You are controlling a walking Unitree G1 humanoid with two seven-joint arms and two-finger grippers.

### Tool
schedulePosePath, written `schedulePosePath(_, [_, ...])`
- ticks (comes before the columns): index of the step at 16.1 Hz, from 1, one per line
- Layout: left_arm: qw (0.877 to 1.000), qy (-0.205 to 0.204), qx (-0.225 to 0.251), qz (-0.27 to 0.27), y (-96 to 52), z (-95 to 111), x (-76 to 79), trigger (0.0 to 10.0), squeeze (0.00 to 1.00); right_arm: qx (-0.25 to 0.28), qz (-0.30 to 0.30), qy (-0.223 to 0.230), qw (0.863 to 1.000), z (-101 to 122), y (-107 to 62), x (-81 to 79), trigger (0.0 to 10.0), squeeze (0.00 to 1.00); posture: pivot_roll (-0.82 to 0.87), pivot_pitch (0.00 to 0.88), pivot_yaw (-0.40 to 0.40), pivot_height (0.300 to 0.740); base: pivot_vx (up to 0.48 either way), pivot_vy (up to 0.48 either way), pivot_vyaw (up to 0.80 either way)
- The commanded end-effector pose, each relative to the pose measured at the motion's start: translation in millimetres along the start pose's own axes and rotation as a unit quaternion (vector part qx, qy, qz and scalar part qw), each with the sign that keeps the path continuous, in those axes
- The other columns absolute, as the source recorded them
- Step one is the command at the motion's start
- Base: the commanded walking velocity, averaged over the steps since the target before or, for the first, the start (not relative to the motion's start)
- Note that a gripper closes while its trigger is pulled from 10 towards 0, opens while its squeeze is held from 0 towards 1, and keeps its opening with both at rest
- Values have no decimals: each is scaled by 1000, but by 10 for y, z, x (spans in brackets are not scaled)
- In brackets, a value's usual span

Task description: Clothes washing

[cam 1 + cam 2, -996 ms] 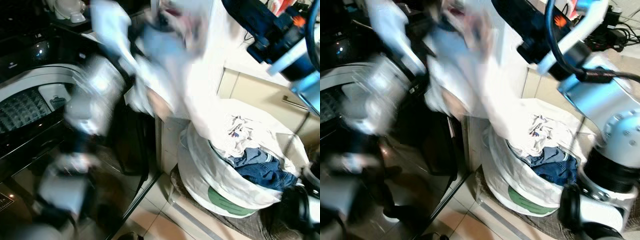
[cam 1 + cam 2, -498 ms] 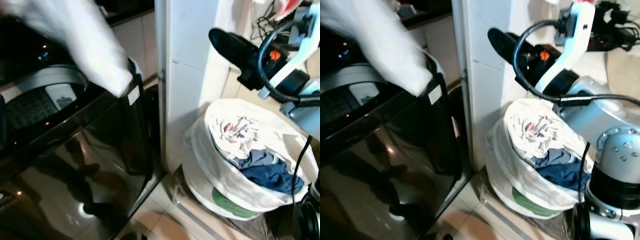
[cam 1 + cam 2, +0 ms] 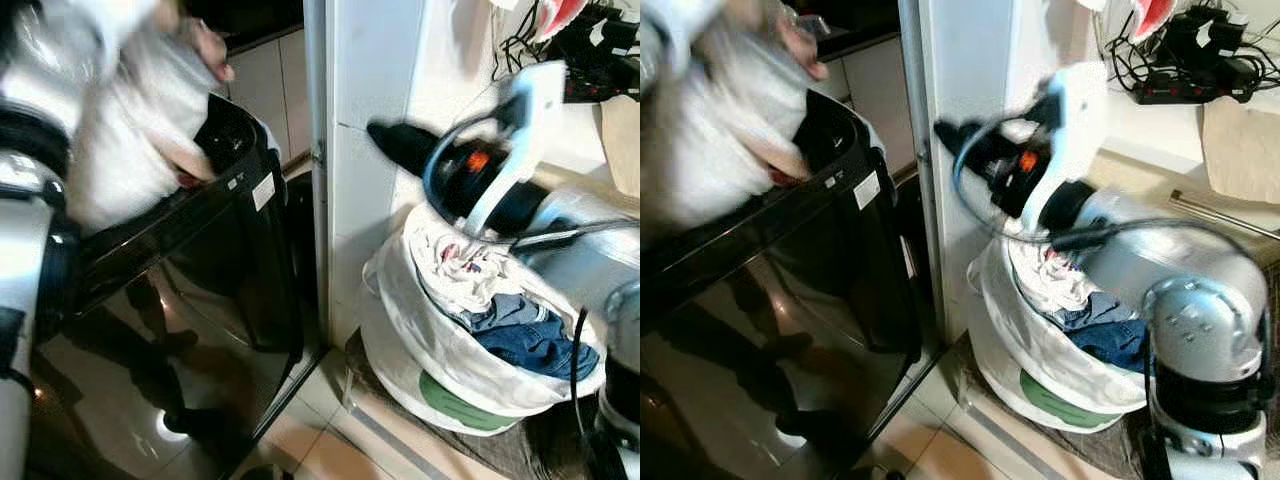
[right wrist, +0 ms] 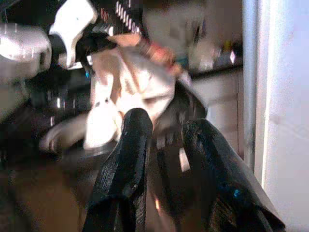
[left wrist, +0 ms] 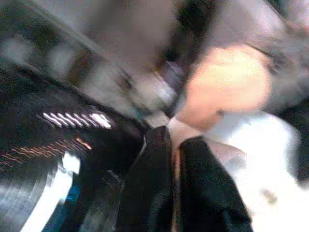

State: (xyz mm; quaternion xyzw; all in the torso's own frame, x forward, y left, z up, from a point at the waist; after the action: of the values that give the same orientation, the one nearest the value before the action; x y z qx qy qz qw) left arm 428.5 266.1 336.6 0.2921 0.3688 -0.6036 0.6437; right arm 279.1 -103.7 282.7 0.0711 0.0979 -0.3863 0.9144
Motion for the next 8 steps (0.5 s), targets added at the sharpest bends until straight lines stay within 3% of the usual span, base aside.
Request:
schedulePosePath(1, [999, 12, -38, -34, -34, -142, -25, 10000, 1000, -42, 25, -23, 999, -141, -1, -109, 10000, 0, -109, 0, 98, 740, 0, 0, 0])
schedulePosePath(6, [988, 41, -117, -96, -155, -511, -91, 10000, 1000, -100, 42, -46, 993, -373, -25, -129, 10000, 0, -105, 0, 93, 740, 0, 0, 0])
schedulePosePath(7, [989, 36, -114, -87, -158, -513, -114, 10000, 1000, -100, 40, -48, 993, -374, -20, -114, 10000, 0, -105, 0, 93, 740, 0, 0, 0])
schedulePosePath(8, [995, -11, -51, -81, -127, -304, -127, 10000, 1000, -94, 4, -47, 994, -362, -5, -11, 10000, 0, -84, 0, 75, 740, 0, 0, 0])
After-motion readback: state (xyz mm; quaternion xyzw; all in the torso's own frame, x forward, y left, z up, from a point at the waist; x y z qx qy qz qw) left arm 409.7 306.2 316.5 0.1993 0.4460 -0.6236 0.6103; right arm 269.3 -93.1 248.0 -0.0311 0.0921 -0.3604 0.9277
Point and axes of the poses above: a point about 5 cm out from each wrist's last joint towards the gripper, its own y axis pointing out of the wrist towards the gripper, its own z axis along the axis of the wrist's last joint, x = y × z, the point moved 2 cm from there along y, pointing out of the wrist towards the gripper, and after that the axes turned 4 degrees about y, right-handed, at the moved point
